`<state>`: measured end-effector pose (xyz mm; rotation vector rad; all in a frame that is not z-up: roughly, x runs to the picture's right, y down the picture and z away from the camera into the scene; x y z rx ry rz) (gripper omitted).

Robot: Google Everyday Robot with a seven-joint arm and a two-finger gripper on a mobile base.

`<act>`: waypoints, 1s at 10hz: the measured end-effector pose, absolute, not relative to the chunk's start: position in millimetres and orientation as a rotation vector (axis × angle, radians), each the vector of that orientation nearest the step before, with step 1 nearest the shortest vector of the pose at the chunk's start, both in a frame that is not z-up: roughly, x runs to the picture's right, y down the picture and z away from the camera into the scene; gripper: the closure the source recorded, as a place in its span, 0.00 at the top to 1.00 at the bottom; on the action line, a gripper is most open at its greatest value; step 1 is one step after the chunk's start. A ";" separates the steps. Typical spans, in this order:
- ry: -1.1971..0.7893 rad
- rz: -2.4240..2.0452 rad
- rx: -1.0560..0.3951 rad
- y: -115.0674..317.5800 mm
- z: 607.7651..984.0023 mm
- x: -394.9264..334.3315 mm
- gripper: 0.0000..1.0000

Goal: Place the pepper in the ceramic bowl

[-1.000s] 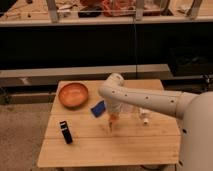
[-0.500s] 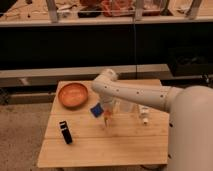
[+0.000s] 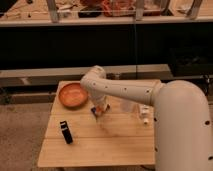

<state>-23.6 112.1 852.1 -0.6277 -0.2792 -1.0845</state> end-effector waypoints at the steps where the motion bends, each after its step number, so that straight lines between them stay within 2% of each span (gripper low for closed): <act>1: -0.273 -1.087 -0.623 106.9 854.4 -25.1 0.00; 10: -0.285 -1.112 -0.556 49.9 875.5 -82.3 0.00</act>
